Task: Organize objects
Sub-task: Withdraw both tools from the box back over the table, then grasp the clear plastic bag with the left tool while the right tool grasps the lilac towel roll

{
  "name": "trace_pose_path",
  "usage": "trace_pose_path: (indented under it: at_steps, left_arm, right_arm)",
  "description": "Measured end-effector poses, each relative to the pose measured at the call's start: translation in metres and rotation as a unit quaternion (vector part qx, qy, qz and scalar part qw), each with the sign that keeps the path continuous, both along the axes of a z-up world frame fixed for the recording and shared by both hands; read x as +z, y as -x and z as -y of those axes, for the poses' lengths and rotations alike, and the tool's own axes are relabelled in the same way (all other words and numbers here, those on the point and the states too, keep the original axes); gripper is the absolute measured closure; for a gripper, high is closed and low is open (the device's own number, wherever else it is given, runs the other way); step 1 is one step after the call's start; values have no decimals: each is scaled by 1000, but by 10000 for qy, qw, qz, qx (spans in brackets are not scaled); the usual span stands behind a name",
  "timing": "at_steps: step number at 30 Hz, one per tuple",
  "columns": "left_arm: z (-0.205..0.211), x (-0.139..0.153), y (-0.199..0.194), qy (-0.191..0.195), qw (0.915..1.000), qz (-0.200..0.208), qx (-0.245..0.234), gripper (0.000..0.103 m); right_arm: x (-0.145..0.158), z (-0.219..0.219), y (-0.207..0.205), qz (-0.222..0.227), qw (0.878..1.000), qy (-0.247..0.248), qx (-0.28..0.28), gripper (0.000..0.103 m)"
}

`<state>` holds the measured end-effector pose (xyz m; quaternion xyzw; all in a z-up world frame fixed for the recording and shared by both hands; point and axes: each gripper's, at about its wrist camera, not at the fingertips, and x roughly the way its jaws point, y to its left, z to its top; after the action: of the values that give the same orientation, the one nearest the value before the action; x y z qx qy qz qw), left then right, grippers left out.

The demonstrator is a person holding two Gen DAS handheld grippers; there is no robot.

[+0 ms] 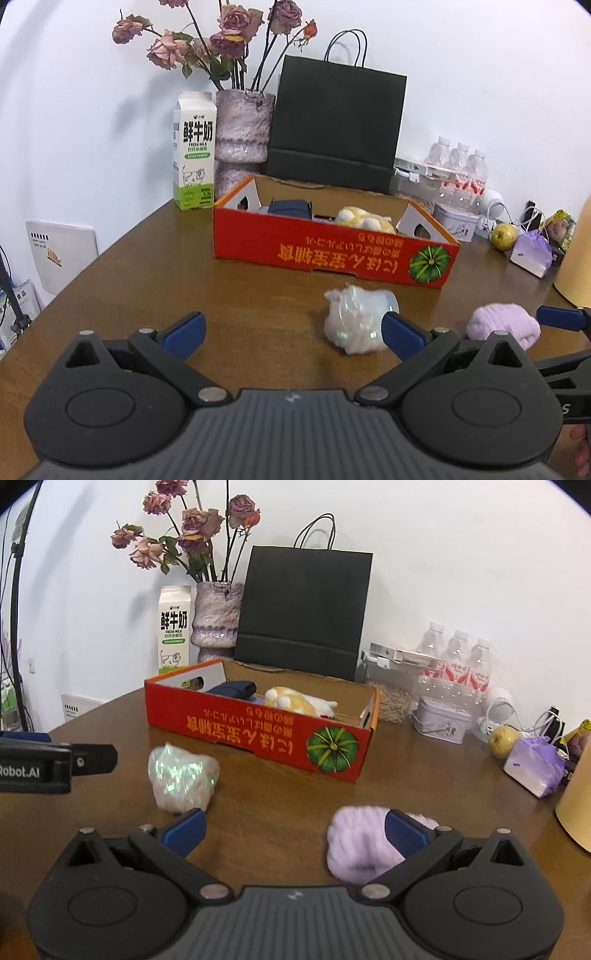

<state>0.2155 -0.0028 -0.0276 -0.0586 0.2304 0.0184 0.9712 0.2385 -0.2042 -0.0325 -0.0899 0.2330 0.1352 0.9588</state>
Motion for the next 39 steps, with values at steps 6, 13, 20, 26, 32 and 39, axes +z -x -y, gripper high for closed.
trace_pose_path:
  at_steps: [6, 13, 20, 26, 32, 39]
  left_arm:
    - [3, -9, 9, 33, 9999, -122, 19, 0]
    - [8, -15, 18, -37, 9997, -236, 31, 0]
    - [13, -22, 22, -191, 9989, -423, -13, 0]
    - [21, -24, 16, -283, 9980, -553, -66, 0]
    - [32, -21, 1, -166, 9977, -645, -120, 0]
    - [47, -17, -23, -227, 9971, -714, -95, 0]
  right_arm:
    - [-7, 16, 20, 30, 10000, -53, -30, 0]
    - [-11, 31, 39, 48, 9999, -87, -17, 0]
    - [-15, 53, 49, -25, 9999, -113, -34, 0]
    - [-20, 72, 43, -155, 9998, -91, -36, 0]
    - [-15, 85, 29, -177, 9998, -20, -20, 0]
    - [-7, 93, 9, -213, 9997, -33, 75, 0]
